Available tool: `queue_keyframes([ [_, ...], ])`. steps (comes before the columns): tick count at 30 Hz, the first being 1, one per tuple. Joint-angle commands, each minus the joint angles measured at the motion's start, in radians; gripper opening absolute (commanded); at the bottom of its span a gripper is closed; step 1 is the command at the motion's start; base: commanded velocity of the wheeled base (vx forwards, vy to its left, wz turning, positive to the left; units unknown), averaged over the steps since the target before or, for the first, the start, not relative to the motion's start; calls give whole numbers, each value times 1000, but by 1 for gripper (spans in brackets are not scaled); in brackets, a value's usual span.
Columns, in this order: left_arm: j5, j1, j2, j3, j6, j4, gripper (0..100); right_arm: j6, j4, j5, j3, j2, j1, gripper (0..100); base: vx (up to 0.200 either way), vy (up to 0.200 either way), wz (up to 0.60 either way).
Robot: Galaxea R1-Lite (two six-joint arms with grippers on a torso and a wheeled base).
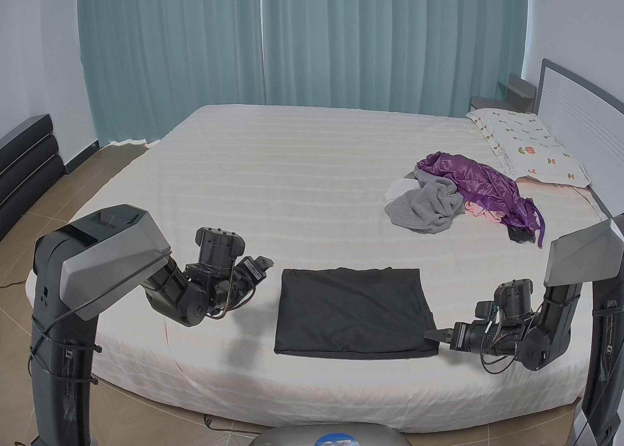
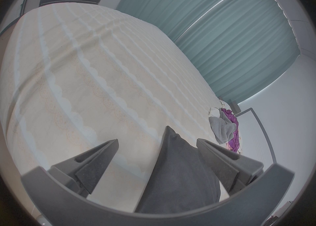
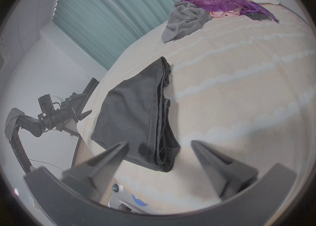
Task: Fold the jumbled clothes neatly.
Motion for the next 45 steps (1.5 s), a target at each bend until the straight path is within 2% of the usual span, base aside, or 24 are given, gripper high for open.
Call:
queue_keyframes([
  [1,0,1,-2,3,0,-2,100,5,-5,1,-9,-1,-5,100,0,0,0],
  [5,0,6,-8,1,-19,-5,100,13,-11,1,-24,0,-12,100,0,0,0],
  [6,2,11,-11,-6,-59,-8,100,22,-11,1,-32,-3,-18,100,0,0,0],
  [9,-4,31,-23,-17,-97,-3,100,57,-13,-2,-49,-12,-20,100,0,0,0],
  [14,-50,35,-25,-11,-100,0,100,143,-22,-9,-81,-27,-21,100,200,0,0],
  [18,-52,29,-23,-9,-100,0,100,157,-25,-9,-98,-26,-35,100,200,0,0],
  [22,-52,29,-22,-9,-100,0,100,163,-25,-9,-127,-12,-43,100,0,0,0],
  [25,-52,29,-22,-9,-100,0,100,192,-24,-10,-147,-6,-43,100,0,0,0],
  [26,-52,27,-20,-9,-100,0,100,237,-22,-13,-169,-3,-37,100,0,0,0],
  [27,-52,27,-20,-9,-100,0,100,244,-22,-15,-175,-3,-35,100,0,0,0],
  [34,-52,26,-17,-11,-98,-2,100,318,-14,-75,-274,55,-14,100,0,0,0],
  [39,-52,26,-17,-11,-98,0,100,370,-8,-91,-345,103,2,100,0,0,0],
  [43,-52,26,-17,-11,-98,-2,100,389,-8,-99,-411,141,23,100,0,0,0],
  [45,-52,26,-17,-11,-98,0,100,392,-4,-130,-451,160,31,100,0,0,0],
])
